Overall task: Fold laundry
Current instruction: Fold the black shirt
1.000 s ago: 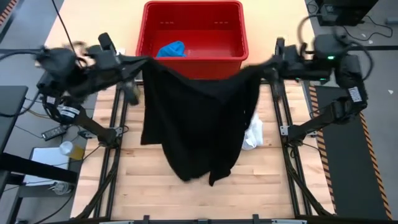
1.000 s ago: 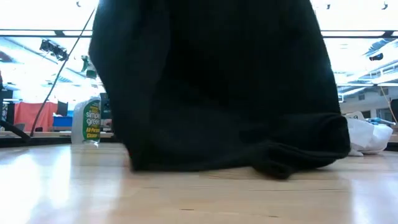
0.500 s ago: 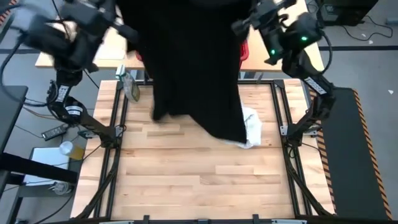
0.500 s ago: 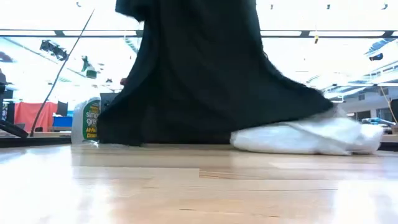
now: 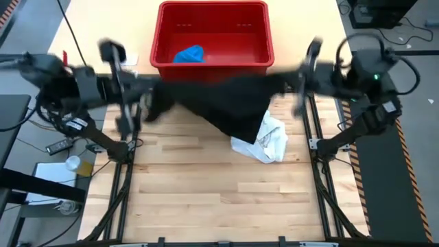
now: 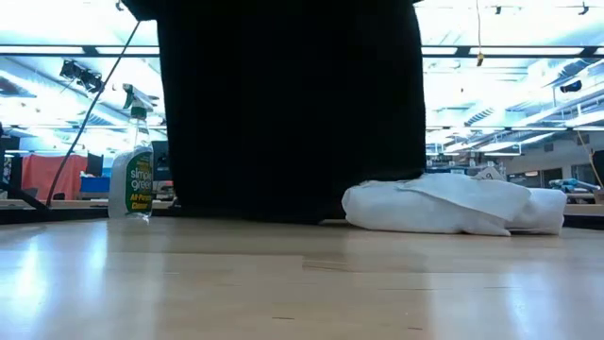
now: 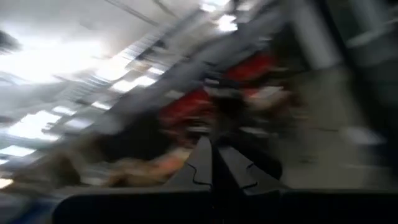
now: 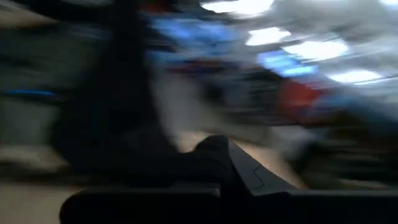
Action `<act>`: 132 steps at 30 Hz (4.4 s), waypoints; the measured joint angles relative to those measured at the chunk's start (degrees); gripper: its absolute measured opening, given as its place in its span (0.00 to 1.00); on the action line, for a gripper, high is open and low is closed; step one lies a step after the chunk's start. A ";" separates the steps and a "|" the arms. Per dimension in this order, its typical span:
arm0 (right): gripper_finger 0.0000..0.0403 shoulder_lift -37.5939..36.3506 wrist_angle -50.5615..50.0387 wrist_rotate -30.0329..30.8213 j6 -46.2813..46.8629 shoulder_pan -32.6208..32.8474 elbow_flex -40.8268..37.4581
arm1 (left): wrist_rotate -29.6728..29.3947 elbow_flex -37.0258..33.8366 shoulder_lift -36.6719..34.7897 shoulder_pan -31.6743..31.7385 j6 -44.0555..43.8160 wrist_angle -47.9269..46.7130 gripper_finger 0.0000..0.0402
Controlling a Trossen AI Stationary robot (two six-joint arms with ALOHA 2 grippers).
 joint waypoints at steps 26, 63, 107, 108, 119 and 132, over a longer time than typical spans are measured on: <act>0.02 16.03 -38.78 -63.72 45.42 19.85 -4.74 | 37.56 -26.93 11.79 -21.91 -57.11 -30.60 0.01; 0.03 15.97 -15.41 -2.39 33.43 -14.58 -30.70 | -4.70 -70.63 -3.69 -2.35 -84.44 -52.33 0.01; 0.44 -15.65 -8.69 -21.95 41.96 -20.81 -67.80 | 23.14 -92.57 -2.31 -14.12 -87.34 -6.55 0.48; 0.44 -15.65 -8.69 -21.95 42.47 -20.71 -68.15 | 21.04 -90.62 -3.53 -13.93 -86.15 -5.76 0.48; 0.44 -15.65 -0.28 -22.91 48.52 -20.47 -70.07 | -1.27 -85.49 5.24 -2.51 -78.29 15.29 0.48; 0.44 -15.74 2.66 -24.35 50.60 -18.62 -70.07 | 14.44 -84.54 21.81 7.31 -72.40 27.11 0.48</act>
